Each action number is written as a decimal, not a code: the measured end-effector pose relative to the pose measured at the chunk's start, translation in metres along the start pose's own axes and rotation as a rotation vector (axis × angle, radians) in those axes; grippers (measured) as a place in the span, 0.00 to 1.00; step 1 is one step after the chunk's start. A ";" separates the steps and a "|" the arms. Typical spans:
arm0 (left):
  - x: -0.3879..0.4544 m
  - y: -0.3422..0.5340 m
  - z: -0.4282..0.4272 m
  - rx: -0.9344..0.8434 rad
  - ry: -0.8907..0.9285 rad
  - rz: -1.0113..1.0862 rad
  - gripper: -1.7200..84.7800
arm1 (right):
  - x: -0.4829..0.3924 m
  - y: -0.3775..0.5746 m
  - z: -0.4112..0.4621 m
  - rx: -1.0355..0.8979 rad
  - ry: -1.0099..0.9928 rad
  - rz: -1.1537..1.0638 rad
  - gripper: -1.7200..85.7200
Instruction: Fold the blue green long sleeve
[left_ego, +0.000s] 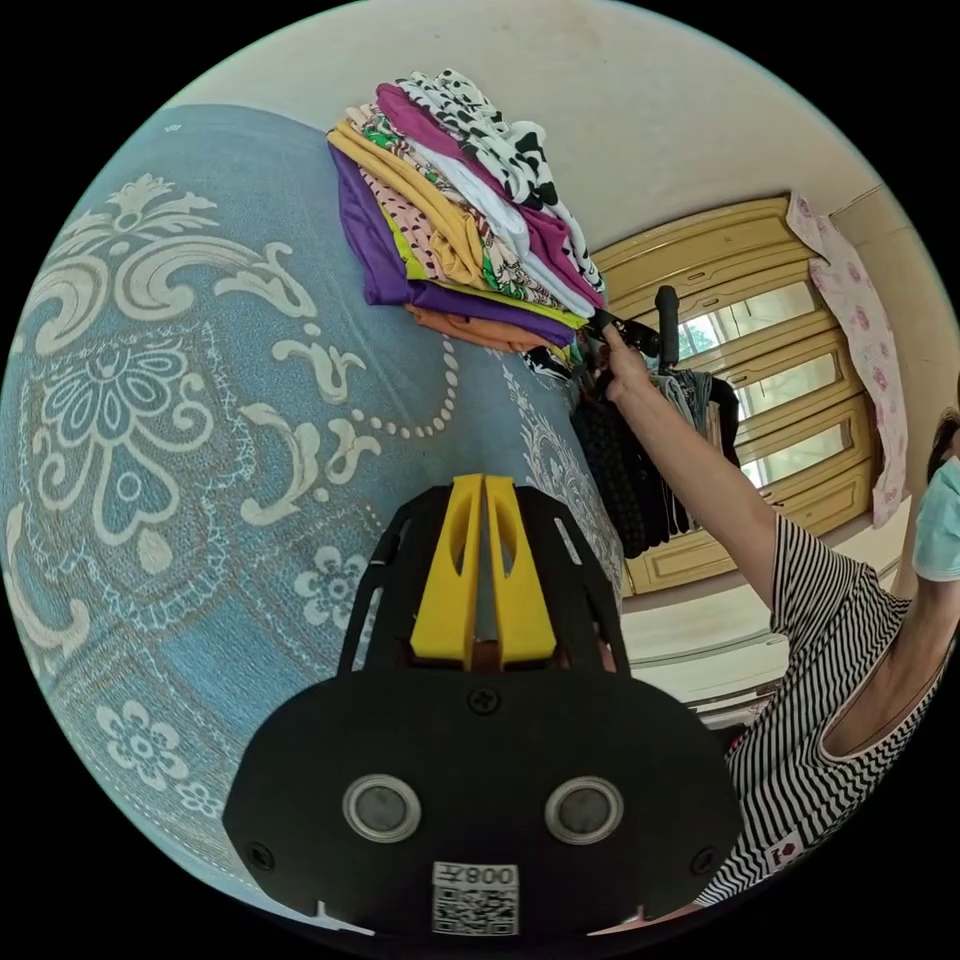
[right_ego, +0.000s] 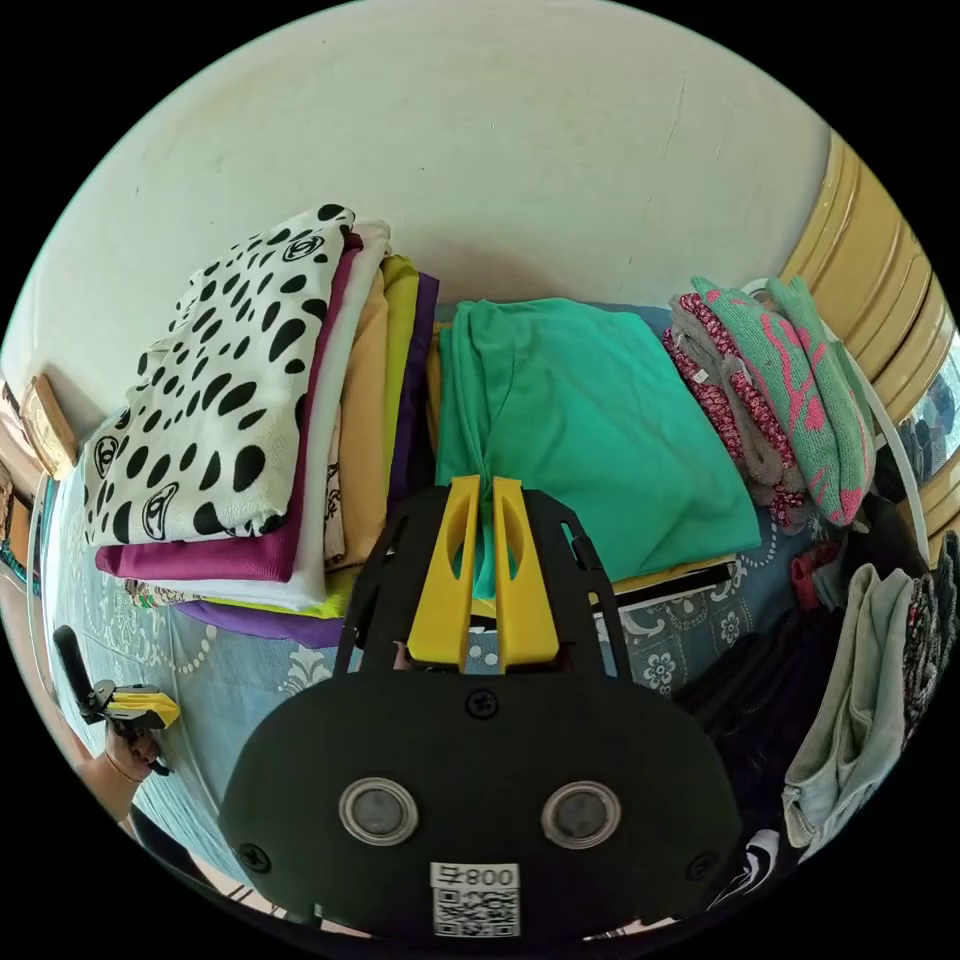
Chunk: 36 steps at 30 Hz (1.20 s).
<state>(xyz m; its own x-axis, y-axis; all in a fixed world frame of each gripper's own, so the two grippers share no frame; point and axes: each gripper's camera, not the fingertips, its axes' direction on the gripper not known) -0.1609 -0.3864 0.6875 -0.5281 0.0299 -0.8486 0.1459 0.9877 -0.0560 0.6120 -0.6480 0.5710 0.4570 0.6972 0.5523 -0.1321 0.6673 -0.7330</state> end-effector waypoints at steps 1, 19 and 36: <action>0.004 0.003 0.001 0.000 -0.003 0.001 0.03 | 0.004 0.005 -0.002 -0.007 -0.021 0.016 0.04; 0.128 0.088 -0.021 0.064 0.133 -0.010 0.03 | 0.063 0.151 -0.246 0.311 -0.336 0.110 0.02; 0.470 0.178 -0.084 0.260 -0.069 0.500 0.15 | -0.052 0.346 -0.508 0.468 -0.617 -0.255 0.02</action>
<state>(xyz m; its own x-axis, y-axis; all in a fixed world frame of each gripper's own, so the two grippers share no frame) -0.4538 -0.1839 0.3232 -0.2876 0.4658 -0.8369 0.5697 0.7856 0.2414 0.9896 -0.5866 0.0871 -0.0262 0.4369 0.8991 -0.5057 0.7700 -0.3889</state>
